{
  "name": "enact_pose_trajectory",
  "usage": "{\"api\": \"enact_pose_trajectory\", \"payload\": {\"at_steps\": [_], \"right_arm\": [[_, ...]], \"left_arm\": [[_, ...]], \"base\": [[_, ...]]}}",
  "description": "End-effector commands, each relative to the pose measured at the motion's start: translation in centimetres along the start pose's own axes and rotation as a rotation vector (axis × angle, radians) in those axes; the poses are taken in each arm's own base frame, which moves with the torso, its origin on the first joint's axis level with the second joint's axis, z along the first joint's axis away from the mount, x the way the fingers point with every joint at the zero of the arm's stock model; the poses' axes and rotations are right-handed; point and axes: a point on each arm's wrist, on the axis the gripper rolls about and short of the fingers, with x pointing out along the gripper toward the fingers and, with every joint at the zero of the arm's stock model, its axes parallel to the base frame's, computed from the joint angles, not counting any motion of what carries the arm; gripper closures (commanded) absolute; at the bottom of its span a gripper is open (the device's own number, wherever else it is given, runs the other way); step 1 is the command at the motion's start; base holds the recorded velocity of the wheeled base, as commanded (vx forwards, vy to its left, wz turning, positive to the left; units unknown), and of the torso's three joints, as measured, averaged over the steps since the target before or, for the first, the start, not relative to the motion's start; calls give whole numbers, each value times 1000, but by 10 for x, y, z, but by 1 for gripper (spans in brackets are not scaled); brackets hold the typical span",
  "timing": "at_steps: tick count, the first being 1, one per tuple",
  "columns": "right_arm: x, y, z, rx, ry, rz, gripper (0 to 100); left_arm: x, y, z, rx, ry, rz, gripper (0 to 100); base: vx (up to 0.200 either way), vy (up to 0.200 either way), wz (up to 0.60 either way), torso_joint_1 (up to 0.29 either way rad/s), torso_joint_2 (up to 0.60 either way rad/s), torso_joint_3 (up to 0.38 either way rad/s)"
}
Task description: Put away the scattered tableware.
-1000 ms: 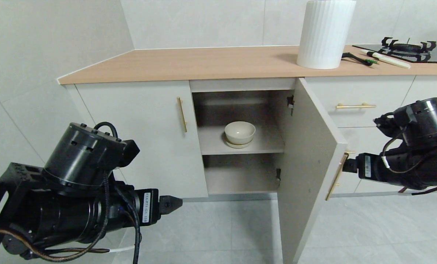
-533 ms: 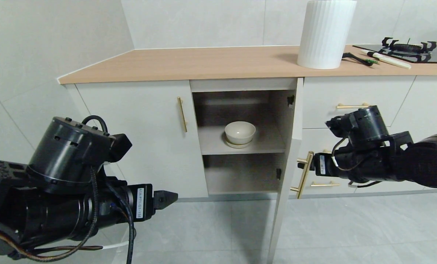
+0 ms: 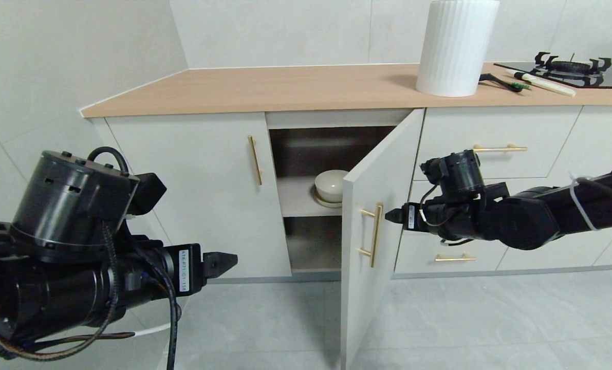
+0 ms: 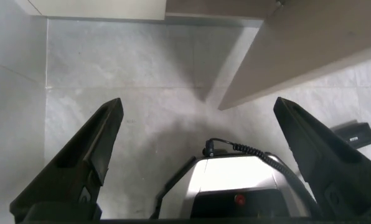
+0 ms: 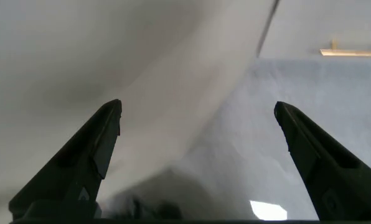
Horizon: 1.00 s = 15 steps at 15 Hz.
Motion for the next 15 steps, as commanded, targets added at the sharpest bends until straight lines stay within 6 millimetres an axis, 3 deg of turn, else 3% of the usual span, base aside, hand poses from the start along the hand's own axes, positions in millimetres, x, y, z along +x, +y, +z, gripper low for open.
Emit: {"api": "enact_pose_trajectory", "payload": {"at_steps": [1,10,15], "right_arm": [[18,0,-10,10,13,-3,0],[40,3,-12,92,-47,22,0],[48,6,-10,149,-55,27,0]], "left_arm": [[-1,0,0,1,-1,-1,0],[2,3,1,-10,1,11,0],[1,2,2,-12,-6,8,0]], "base": [[0,0,0,0,0,0],[0,0,0,0,0,0],[160,0,0,-1,0,3]]}}
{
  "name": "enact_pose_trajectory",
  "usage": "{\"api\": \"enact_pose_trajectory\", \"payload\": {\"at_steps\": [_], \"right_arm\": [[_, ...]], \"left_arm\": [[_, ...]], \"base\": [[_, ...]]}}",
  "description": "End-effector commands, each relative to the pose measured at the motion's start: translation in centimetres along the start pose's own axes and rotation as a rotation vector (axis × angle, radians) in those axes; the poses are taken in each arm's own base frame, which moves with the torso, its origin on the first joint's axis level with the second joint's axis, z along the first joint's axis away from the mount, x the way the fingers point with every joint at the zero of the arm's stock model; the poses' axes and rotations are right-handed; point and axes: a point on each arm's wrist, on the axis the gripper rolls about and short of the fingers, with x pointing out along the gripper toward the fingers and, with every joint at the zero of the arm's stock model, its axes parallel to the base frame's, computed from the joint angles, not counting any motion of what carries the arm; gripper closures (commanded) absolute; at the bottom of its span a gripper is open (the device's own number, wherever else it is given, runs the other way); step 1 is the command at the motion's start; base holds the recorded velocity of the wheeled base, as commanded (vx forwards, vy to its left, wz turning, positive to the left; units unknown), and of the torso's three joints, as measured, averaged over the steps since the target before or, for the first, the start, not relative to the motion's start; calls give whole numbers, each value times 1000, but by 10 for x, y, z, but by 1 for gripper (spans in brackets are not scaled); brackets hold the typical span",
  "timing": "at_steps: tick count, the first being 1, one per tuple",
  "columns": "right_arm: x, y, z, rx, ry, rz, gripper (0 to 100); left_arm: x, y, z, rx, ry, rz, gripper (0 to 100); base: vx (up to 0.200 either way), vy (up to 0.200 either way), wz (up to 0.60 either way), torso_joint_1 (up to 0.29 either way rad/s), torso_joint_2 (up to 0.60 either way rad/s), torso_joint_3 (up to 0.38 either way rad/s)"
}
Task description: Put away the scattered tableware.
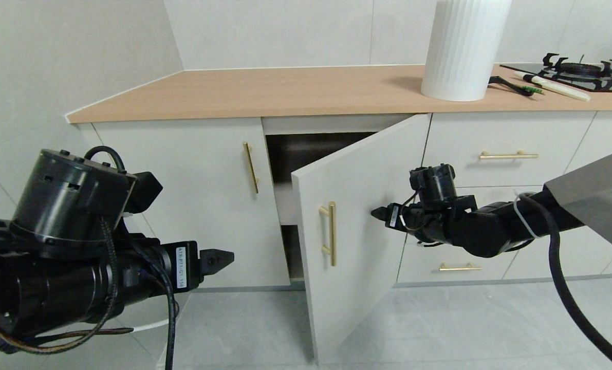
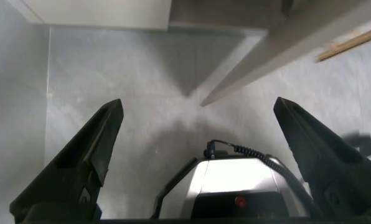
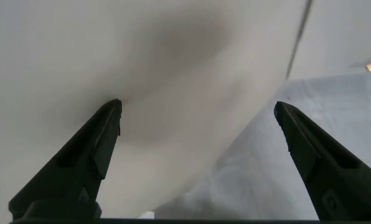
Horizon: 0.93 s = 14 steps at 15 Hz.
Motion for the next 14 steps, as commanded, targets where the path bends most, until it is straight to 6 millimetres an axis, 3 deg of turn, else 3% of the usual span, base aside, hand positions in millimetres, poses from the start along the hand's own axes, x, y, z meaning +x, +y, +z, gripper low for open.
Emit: {"api": "enact_pose_trajectory", "payload": {"at_steps": [1,14], "right_arm": [[3,0,-2,2,4,-3,0],[52,6,2,207,-99,-46,0]], "left_arm": [[0,-1,0,-1,-5,-3,0],[2,-1,0,1,-1,-2,0]], "base": [[0,0,0,0,0,0],[0,0,0,0,0,0]]}}
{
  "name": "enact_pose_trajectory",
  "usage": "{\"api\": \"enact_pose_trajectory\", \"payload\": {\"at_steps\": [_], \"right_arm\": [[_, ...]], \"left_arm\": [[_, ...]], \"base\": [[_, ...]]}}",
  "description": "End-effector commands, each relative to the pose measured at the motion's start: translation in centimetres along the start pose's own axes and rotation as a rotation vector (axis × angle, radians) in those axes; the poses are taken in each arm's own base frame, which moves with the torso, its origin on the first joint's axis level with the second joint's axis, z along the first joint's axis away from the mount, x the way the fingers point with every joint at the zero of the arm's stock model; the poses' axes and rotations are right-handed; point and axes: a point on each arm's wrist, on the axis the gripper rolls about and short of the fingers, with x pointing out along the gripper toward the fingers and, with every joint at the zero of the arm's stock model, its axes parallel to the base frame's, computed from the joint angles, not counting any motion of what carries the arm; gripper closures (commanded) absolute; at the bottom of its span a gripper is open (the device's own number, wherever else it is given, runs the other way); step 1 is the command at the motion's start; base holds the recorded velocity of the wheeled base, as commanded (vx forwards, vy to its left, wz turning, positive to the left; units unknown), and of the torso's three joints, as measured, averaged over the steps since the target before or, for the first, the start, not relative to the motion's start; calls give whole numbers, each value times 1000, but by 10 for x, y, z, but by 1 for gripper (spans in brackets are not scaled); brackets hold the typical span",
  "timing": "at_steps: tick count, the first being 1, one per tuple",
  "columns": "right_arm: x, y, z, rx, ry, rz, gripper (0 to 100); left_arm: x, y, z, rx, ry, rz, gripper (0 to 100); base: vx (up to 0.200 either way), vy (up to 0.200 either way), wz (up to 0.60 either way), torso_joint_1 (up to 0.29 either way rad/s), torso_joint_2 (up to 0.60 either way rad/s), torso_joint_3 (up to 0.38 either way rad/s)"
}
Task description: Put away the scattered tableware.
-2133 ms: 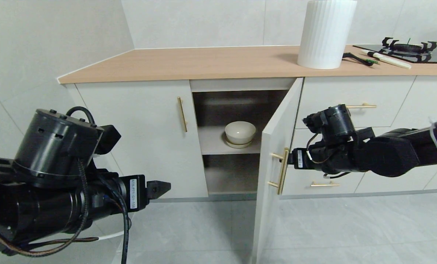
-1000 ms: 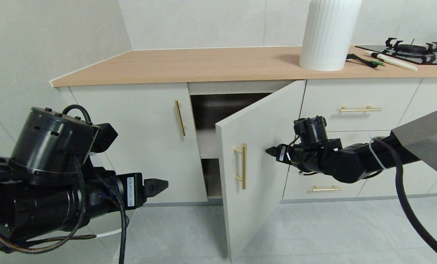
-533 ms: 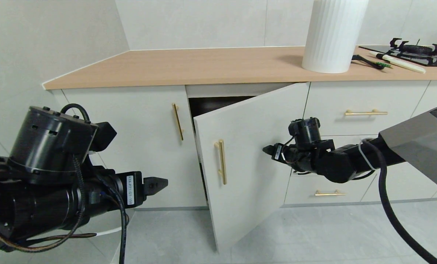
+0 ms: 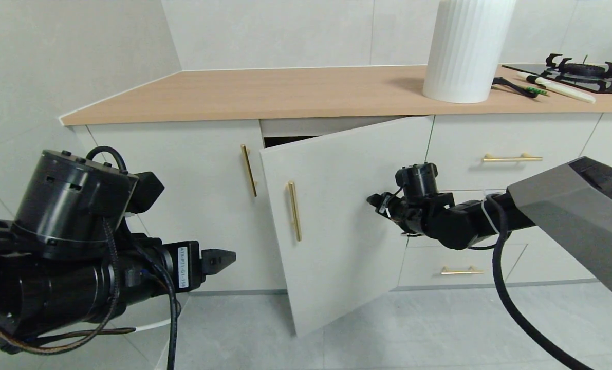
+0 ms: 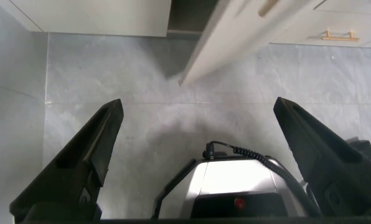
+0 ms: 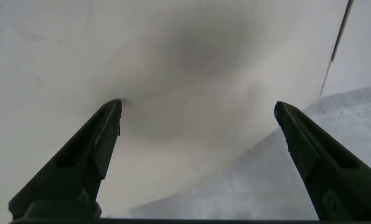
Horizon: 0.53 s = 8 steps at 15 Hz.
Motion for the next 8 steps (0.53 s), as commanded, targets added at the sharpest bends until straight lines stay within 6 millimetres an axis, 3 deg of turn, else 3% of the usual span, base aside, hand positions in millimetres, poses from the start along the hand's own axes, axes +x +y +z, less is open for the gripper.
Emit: {"api": "enact_pose_trajectory", "payload": {"at_steps": [1,8], "right_arm": [[14,-3,-6,2,-15,-24,0],[35,-9,-1,33,-94,-89,0]], "left_arm": [[1,0,0,0,1,1,0],[3,-1,-1,1,10,4,0]], "base": [[0,0,0,0,0,0],[0,0,0,0,0,0]]}}
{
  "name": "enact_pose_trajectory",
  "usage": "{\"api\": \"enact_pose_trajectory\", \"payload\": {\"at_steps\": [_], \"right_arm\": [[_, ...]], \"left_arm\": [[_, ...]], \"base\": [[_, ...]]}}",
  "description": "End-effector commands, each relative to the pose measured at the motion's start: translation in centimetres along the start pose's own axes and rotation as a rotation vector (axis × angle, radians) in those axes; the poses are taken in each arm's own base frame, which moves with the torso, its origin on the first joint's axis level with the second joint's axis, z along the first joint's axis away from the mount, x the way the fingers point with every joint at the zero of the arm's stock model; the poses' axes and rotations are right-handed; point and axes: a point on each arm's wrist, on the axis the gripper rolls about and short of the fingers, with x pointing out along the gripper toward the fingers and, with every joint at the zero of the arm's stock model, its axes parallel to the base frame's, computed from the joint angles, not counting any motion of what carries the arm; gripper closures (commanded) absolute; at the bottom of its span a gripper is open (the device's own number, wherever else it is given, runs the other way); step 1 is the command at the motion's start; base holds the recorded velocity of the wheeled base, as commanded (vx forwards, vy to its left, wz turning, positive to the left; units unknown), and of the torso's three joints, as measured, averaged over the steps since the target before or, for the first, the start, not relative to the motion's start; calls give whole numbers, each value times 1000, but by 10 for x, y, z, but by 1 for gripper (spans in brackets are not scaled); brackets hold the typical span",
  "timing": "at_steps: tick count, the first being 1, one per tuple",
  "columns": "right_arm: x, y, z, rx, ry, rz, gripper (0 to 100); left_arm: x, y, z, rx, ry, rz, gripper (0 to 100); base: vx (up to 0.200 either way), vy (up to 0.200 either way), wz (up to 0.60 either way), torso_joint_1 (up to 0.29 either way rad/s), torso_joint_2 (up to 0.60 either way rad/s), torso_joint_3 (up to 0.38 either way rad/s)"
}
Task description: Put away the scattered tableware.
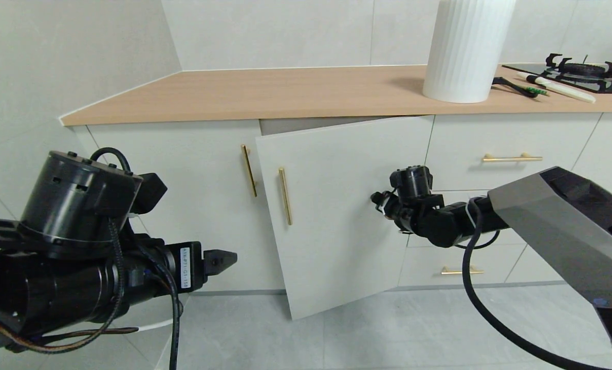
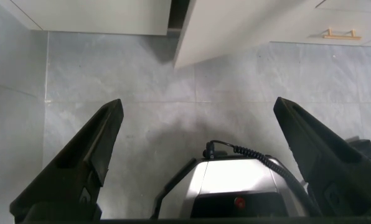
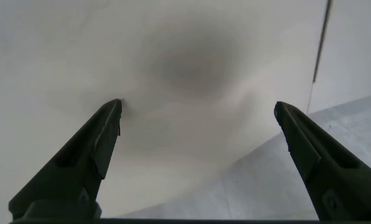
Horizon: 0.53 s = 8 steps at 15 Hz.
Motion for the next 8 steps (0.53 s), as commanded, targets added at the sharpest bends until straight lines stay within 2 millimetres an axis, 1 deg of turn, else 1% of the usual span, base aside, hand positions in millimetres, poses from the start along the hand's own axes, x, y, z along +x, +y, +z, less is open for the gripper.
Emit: {"api": "enact_pose_trajectory", "payload": {"at_steps": [1,3,6,8], "right_arm": [[8,-2,-2,4,-18,-15,0],[15,-3,-1,9,-52,-44,0],[25,-9,6,22,-112,-93,0],[26,-10,7,24,-120,-100,0]], "left_arm": [[1,0,0,-1,2,1,0],[1,0,0,0,4,2,0],[1,0,0,0,4,2,0],[1,0,0,0,4,2,0]], "base": [[0,0,0,0,0,0],[0,0,0,0,0,0],[0,0,0,0,0,0],[0,0,0,0,0,0]]}}
